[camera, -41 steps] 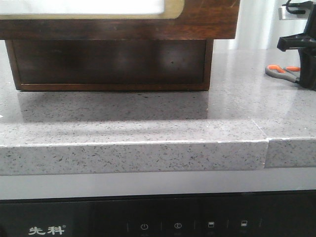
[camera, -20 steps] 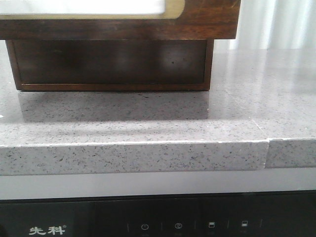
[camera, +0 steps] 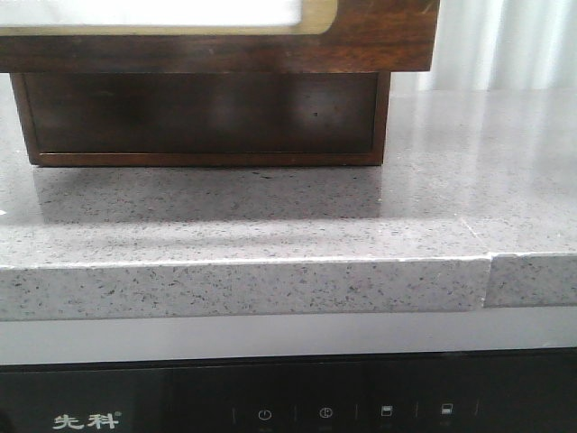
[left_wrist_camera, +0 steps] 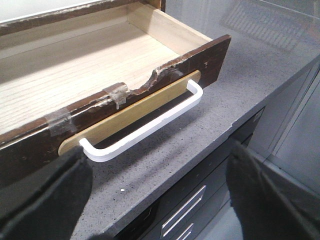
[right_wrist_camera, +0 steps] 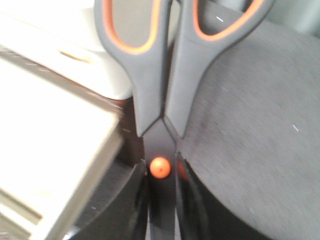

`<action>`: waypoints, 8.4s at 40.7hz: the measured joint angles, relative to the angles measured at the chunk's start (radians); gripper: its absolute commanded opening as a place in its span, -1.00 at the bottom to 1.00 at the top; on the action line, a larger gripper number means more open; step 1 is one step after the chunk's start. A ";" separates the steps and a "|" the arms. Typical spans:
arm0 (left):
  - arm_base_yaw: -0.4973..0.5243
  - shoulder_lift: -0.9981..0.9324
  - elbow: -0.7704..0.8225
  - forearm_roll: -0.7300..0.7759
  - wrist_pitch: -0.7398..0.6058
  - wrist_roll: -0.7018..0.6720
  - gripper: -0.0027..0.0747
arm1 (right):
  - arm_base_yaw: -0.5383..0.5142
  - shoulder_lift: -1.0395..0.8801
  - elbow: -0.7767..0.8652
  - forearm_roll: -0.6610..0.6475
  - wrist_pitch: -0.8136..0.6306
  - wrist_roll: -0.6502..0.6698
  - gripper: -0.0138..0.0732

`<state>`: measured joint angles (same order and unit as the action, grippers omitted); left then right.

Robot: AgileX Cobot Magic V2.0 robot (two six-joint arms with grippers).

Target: Put scissors in drawer with both arms

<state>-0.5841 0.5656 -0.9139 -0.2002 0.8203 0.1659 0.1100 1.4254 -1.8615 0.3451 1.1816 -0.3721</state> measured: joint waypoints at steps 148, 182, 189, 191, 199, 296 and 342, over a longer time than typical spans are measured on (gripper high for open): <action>0.000 0.000 0.000 0.000 -0.002 -0.005 -0.67 | 0.427 -0.827 0.860 -0.231 -0.296 0.236 -0.83; 0.008 -0.014 0.012 0.000 -0.010 -0.006 -0.98 | 0.427 -0.829 0.860 -0.231 -0.296 0.236 -0.84; 0.149 -0.105 0.110 0.038 -0.078 -0.006 -0.98 | 0.427 -0.829 0.860 -0.231 -0.296 0.237 -0.84; 0.201 -0.146 0.159 0.058 -0.118 -0.006 -0.98 | 0.427 -0.831 0.860 -0.231 -0.296 0.237 -0.84; 0.413 -0.335 0.414 0.100 -0.312 -0.007 -0.98 | 0.427 -0.831 0.860 -0.231 -0.296 0.237 -0.84; 0.566 -0.569 0.919 0.229 -0.820 -0.166 -0.98 | 0.427 -0.831 0.860 -0.230 -0.297 0.238 -0.84; 0.566 -0.569 0.919 0.229 -0.820 -0.166 -0.98 | -0.083 -1.436 1.888 -0.265 -1.118 0.224 -0.84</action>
<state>-0.0176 -0.0031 0.0047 0.0285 0.0000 0.0000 0.0274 -0.0109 0.0268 0.0800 0.0632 -0.1485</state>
